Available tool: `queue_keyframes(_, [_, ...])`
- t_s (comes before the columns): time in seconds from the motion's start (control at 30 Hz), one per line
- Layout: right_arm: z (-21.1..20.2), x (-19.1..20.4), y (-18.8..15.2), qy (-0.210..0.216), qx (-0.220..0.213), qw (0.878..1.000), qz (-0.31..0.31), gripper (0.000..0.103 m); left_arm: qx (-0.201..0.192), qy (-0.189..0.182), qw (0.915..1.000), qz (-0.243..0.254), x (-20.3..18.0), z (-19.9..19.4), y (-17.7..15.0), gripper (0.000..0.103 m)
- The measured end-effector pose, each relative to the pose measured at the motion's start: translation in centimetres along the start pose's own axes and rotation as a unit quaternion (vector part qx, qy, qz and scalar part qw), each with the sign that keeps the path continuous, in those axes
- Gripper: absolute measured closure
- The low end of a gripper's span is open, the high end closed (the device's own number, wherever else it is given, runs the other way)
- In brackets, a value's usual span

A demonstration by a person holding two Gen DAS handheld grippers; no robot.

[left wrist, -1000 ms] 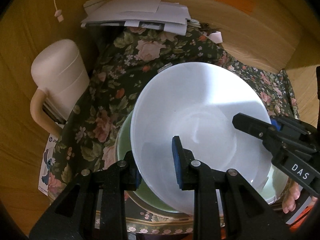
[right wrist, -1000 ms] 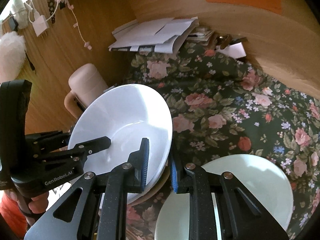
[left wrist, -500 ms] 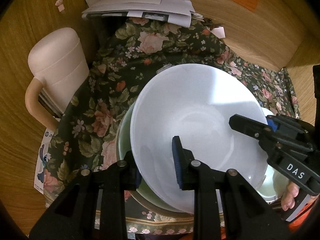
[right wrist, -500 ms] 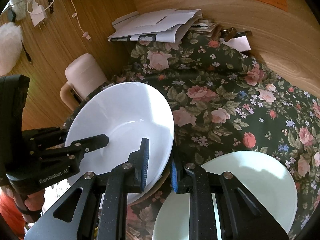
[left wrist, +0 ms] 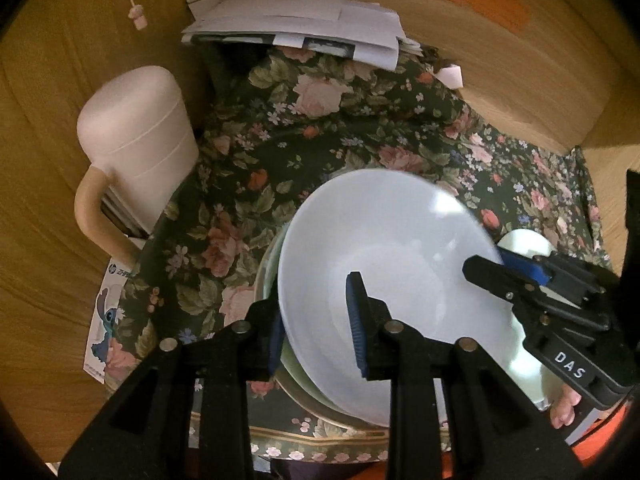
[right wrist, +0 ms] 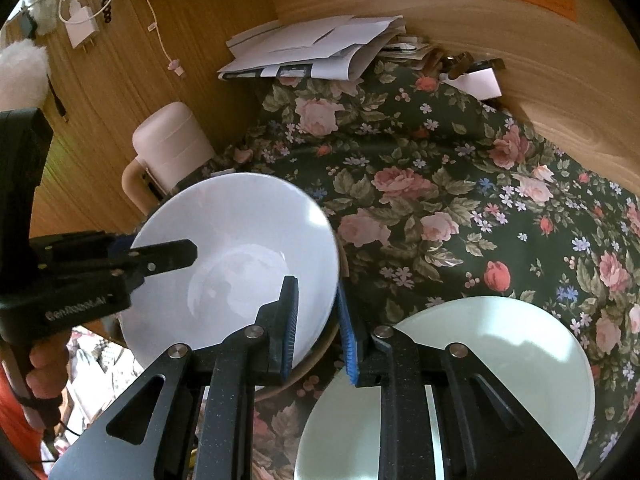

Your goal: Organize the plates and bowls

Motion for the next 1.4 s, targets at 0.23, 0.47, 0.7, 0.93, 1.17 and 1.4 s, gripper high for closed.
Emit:
queue_keyframes(0.23, [-1.0, 1.0, 0.4, -0.003, -0.011, 1.0, -0.023, 0.084, 0.003, -0.011, 0.9999, -0.006, 0.4, -0.4, 0.3, 0.068])
queue_keyframes(0.47, [-1.5, 0.9, 0.4, 0.002, -0.011, 1.0, -0.02, 0.079, -0.064, 0.033, 0.9973, 0.015, 0.3, -2.8, 1.4, 0.056])
queue_keyframes(0.7, [-1.9, 0.6, 0.1, 0.0, -0.008, 1.0, -0.012, 0.06, -0.07, 0.044, 0.9964, 0.017, 1.0, -2.5, 0.3, 0.042])
queue_keyframes(0.93, [-1.4, 0.5, -0.2, -0.002, 0.005, 1.0, -0.012, 0.057, -0.036, 0.026, 0.9988, 0.018, 1.6, 0.2, -2.2, 0.042])
queue_keyframes(1.17, [-0.2, 0.2, -0.8, 0.014, 0.031, 0.999, 0.003, 0.057, -0.011, 0.002, 0.9999, -0.005, 2.3, 2.1, -3.2, 0.036])
queue_keyframes(1.4, [1.6, 0.0, -0.8, 0.014, 0.05, 0.999, 0.01, 0.057, -0.006, -0.026, 0.9996, -0.007, 1.8, 2.7, -3.4, 0.035])
Point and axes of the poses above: each gripper's, at about its wrist camera, not at the fingertips, and z roughly the way its jaws point, x to its left, y to its top, the point moved 3 cm from there along z, roughly the way its jaws point, and after that the axes turned 14 degrees about y, right-handed, at the moved point
